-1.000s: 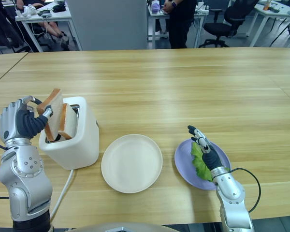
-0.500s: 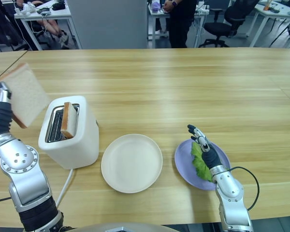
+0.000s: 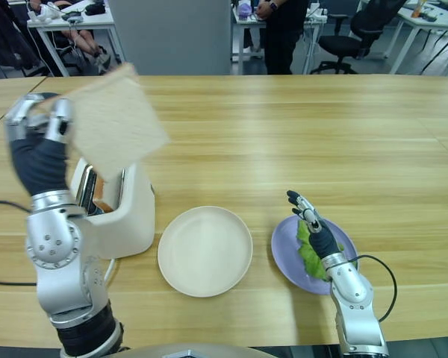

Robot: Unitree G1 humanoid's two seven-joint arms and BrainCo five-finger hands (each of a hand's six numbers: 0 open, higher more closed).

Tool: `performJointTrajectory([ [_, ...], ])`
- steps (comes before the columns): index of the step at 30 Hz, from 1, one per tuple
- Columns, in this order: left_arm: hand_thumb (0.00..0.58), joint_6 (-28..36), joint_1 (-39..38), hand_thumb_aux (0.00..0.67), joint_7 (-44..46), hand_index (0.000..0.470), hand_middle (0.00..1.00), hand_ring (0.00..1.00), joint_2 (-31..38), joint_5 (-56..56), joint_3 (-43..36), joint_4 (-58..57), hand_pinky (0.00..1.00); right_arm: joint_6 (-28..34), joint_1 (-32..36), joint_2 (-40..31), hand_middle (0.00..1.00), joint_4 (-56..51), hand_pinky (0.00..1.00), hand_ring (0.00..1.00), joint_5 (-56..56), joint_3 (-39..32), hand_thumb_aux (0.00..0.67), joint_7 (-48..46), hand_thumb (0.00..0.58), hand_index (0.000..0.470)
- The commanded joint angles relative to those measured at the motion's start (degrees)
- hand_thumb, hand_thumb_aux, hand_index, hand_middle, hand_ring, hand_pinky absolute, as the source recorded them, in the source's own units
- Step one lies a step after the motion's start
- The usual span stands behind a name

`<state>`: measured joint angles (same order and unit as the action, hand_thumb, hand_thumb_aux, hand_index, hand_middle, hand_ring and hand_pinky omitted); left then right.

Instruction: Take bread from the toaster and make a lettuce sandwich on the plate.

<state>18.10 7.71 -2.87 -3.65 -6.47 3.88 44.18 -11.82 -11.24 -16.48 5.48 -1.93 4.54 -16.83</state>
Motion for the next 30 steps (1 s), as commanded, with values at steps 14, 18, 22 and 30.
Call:
performJointTrajectory([
  [14,0.580,-1.5,-17.1,0.670,8.9,0.460,1.00,1.00,3.5,5.9,-16.6,-24.4,1.00,2.7,4.9,-0.5,0.00,3.8,0.00,0.00,-1.6,-0.3,0.000,-0.1,0.000,0.000],
  [18,0.580,-5.7,-16.8,0.670,8.7,0.460,1.00,1.00,5.4,3.1,-18.2,-31.0,1.00,3.0,5.5,-0.5,0.00,3.6,0.00,0.00,-1.7,-0.5,0.000,-0.6,0.000,0.000],
  [22,0.580,-9.0,-16.2,0.670,7.3,0.460,1.00,1.00,7.7,-1.1,-19.2,-35.5,1.00,3.2,6.1,-0.5,0.00,3.2,0.00,0.00,-1.8,-0.8,0.000,-1.1,0.000,0.000],
  [30,0.580,-9.6,-15.3,0.670,4.0,0.460,1.00,1.00,11.6,-9.9,-20.6,-38.8,1.00,3.1,6.1,-0.3,0.00,2.5,0.00,0.00,-1.8,-0.6,0.000,-1.7,0.000,0.000],
])
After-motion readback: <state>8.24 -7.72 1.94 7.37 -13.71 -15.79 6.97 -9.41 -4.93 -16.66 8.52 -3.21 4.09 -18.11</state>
